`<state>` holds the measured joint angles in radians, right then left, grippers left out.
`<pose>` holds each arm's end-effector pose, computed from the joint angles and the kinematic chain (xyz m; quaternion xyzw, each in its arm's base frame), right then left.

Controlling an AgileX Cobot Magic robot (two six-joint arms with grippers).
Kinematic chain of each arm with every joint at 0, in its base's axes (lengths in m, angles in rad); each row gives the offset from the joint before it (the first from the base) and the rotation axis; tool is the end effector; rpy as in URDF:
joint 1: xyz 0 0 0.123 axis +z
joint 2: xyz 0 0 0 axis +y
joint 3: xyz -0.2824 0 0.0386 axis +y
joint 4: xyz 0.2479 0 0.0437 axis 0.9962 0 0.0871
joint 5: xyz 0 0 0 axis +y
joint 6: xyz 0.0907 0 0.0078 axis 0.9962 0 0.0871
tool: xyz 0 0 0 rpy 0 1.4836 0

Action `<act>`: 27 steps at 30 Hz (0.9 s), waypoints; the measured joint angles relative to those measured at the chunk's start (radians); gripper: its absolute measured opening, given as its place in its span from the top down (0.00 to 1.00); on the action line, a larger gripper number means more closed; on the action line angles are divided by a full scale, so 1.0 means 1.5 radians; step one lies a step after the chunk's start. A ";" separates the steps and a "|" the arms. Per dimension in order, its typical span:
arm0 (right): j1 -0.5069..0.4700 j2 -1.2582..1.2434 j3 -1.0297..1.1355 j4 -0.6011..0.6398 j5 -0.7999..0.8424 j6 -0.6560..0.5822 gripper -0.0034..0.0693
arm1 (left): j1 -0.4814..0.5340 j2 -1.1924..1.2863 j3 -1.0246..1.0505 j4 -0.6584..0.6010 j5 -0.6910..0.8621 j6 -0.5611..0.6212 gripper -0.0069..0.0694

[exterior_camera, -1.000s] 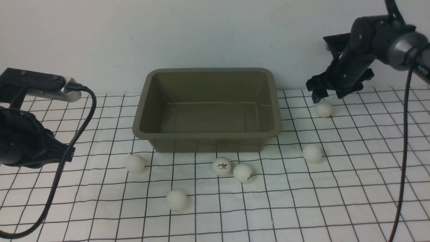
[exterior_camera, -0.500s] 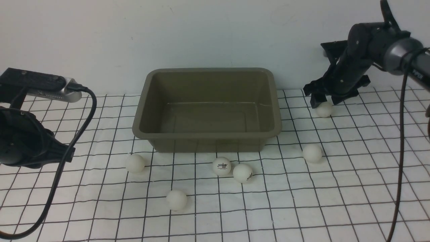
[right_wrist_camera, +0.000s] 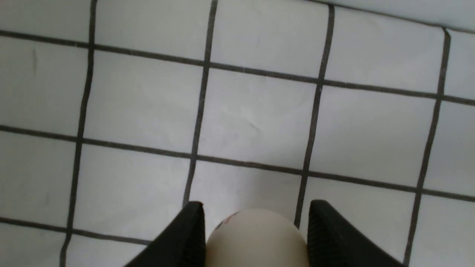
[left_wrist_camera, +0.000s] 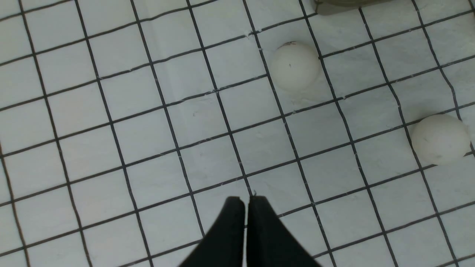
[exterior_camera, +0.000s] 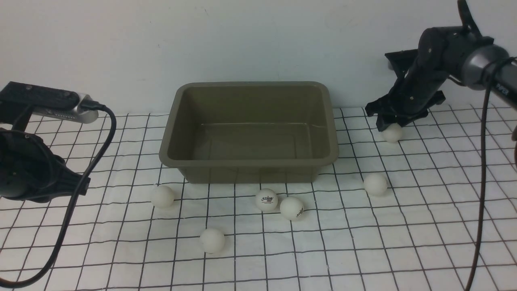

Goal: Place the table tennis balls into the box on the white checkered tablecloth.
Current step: 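Reach for and grasp a ping pong ball on the table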

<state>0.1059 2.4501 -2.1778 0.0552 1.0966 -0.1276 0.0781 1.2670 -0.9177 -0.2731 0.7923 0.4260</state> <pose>0.5151 0.0593 0.1616 -0.1064 0.9835 0.0245 0.1443 0.2463 0.0017 0.2833 0.0991 0.9551 -0.0513 0.2744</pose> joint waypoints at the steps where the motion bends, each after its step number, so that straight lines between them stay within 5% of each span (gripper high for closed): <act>1: 0.000 0.000 0.000 0.000 0.002 0.000 0.51 | 0.000 0.000 0.000 0.000 0.000 0.000 0.91; 20: 0.000 -0.020 -0.014 0.006 0.093 -0.034 0.51 | 0.000 0.000 0.000 0.000 0.001 0.001 0.91; 27: 0.005 -0.088 -0.050 0.075 0.097 -0.049 0.51 | 0.000 0.000 0.000 0.000 0.001 0.001 0.91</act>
<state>0.1137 2.3184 -2.2531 0.1682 1.2421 -0.2010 0.0781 1.2670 -0.9177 -0.2731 0.7940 0.4269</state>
